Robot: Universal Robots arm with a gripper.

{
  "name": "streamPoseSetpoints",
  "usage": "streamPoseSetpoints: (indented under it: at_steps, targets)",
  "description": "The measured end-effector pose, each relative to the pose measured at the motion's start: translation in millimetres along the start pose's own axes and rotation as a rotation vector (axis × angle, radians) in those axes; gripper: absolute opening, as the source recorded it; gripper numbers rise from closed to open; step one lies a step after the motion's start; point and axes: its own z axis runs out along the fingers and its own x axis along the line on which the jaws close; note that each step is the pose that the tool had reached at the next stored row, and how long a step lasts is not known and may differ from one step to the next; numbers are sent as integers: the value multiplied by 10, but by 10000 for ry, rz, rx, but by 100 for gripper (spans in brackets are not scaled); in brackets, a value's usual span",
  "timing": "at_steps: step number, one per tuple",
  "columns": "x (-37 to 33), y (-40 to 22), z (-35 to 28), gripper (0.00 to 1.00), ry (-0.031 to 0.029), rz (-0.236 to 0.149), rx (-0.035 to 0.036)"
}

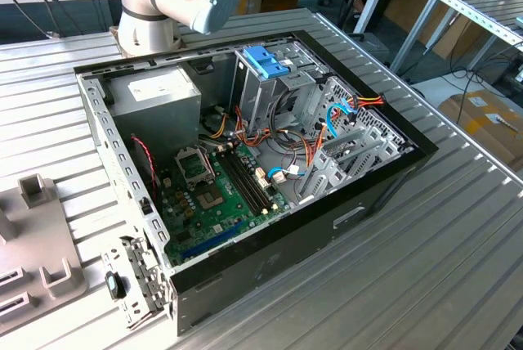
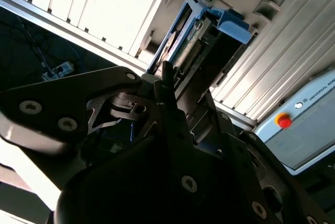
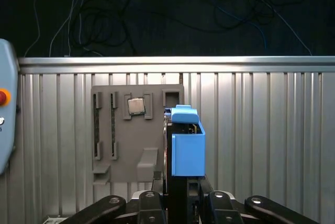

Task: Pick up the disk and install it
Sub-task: 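Pick up the disk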

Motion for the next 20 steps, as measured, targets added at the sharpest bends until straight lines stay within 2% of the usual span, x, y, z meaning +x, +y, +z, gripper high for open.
streamPoseSetpoints:
  at_steps: [6,9,20]
  targets:
    - [-1,-104,1,35,0,0,0]
    - [-1,-182,2,35,0,-1,1]
    - [-4,-394,4,35,-1,-1,1]
